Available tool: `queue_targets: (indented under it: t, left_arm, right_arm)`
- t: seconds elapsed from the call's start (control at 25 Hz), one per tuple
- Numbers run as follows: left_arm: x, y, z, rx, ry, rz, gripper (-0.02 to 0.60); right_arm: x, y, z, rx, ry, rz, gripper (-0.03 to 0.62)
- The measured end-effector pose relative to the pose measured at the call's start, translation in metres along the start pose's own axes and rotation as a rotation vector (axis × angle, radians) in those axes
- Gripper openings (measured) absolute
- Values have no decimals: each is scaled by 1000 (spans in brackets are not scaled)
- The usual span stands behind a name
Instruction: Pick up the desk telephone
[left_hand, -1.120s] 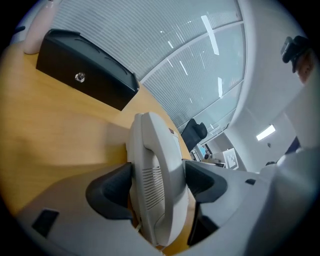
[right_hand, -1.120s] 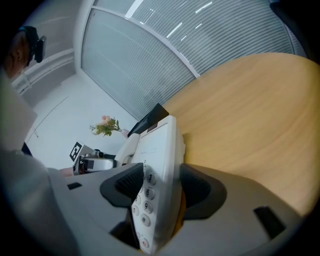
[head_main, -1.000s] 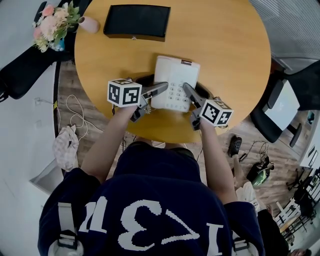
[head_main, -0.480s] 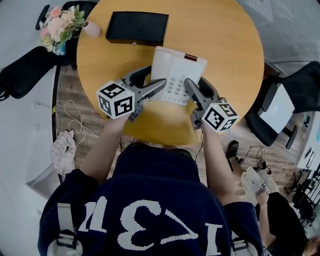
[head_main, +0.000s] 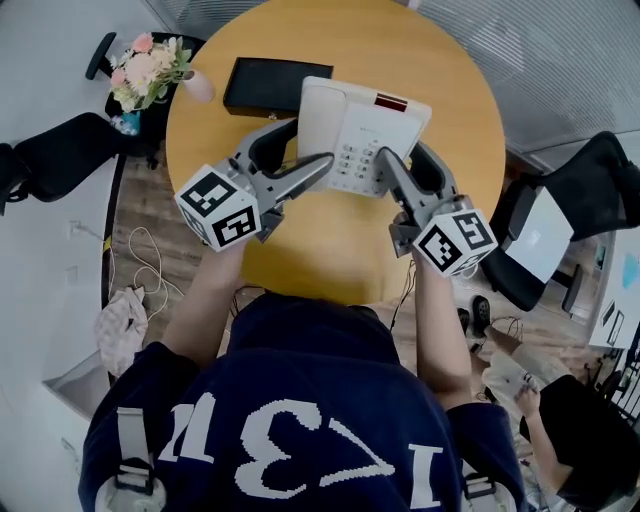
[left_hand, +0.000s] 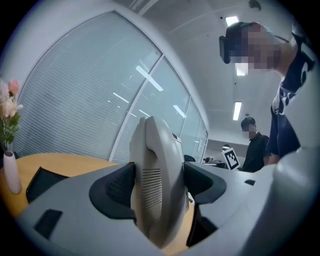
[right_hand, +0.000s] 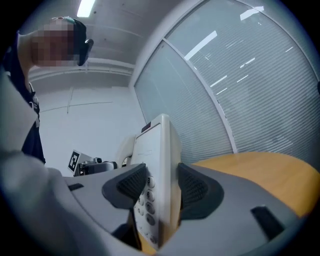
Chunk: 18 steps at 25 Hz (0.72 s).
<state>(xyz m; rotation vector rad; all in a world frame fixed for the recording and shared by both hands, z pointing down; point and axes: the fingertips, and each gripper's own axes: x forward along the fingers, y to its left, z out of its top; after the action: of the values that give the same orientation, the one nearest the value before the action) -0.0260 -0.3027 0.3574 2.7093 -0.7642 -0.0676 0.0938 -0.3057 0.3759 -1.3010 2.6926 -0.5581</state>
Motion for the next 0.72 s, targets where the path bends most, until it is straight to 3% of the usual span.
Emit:
queue_targets:
  t: [0.24,0.72]
  left_arm:
    - [-12,-19,44,99,-73,-17,314]
    - [-18,-32,75,162,-123,-39,314]
  right_arm:
    - [-5,26,41,-64,-84,30,215]
    - [-10,44,74,-133,-132,45,210]
